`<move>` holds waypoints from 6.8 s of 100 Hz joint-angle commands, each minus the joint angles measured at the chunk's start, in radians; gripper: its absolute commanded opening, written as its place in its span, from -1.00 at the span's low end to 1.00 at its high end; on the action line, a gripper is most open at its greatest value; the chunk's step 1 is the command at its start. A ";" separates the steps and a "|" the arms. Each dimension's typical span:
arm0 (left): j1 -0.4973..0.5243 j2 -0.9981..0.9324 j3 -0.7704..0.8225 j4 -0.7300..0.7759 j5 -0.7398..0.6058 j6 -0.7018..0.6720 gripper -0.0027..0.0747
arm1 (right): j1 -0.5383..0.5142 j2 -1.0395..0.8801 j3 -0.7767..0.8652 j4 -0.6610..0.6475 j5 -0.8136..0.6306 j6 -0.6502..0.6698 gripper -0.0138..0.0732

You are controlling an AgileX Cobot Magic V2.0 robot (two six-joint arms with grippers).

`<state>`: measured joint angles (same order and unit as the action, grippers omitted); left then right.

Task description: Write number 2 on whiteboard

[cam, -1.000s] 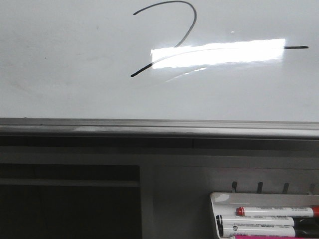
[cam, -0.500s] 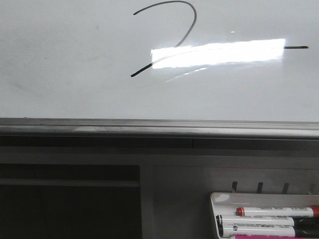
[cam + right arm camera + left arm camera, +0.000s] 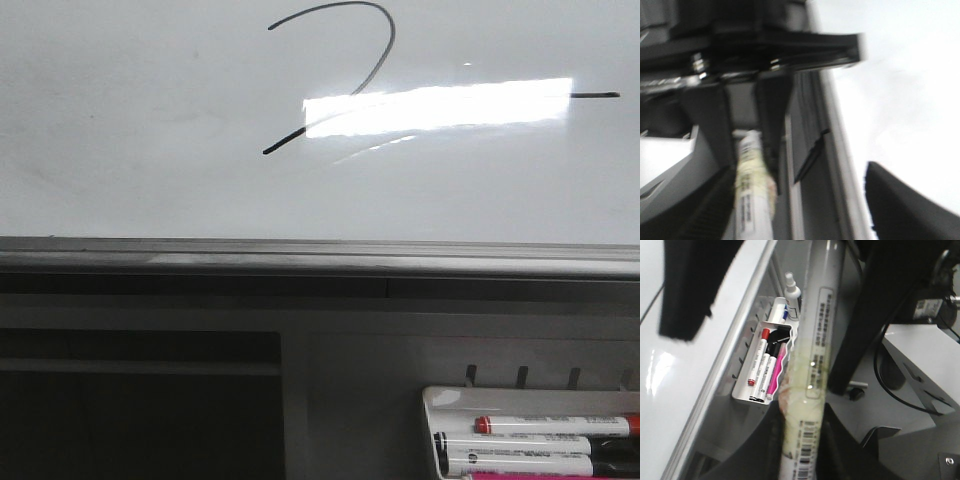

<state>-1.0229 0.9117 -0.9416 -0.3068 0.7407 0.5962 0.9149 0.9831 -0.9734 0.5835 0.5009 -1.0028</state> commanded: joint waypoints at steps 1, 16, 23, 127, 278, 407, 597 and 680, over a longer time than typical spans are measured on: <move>0.032 -0.003 -0.012 -0.005 -0.127 -0.071 -0.98 | -0.056 -0.069 -0.038 0.029 -0.113 0.027 0.62; 0.150 -0.001 0.044 -0.009 -0.317 -0.187 -0.98 | -0.168 -0.159 -0.037 0.029 -0.097 0.087 0.62; 0.218 0.016 0.073 -0.037 -0.433 -0.255 -0.98 | -0.212 -0.197 -0.033 0.029 -0.078 0.126 0.57; 0.418 0.460 0.093 -0.208 -0.939 -0.268 -0.98 | -0.269 -0.253 0.082 0.070 -0.015 0.222 -0.84; 0.450 0.423 0.093 -0.207 -0.944 -0.264 0.31 | -0.269 -0.249 0.082 0.074 -0.030 0.222 -0.84; 0.621 -0.917 0.516 0.008 -0.434 -0.255 -0.98 | -0.361 -0.805 0.750 -0.017 -0.411 0.261 -0.85; 0.784 -0.943 0.953 0.315 -0.441 -0.751 -0.98 | -0.361 -0.805 0.755 -0.037 -0.411 0.261 -0.85; 0.784 -0.943 0.953 0.307 -0.440 -0.751 -0.98 | -0.640 -1.013 1.012 -0.826 -0.194 1.330 -0.85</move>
<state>-0.2414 -0.0051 0.0013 0.0106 0.3419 -0.1451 0.2837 -0.0096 0.0148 -0.2290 0.3235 0.3260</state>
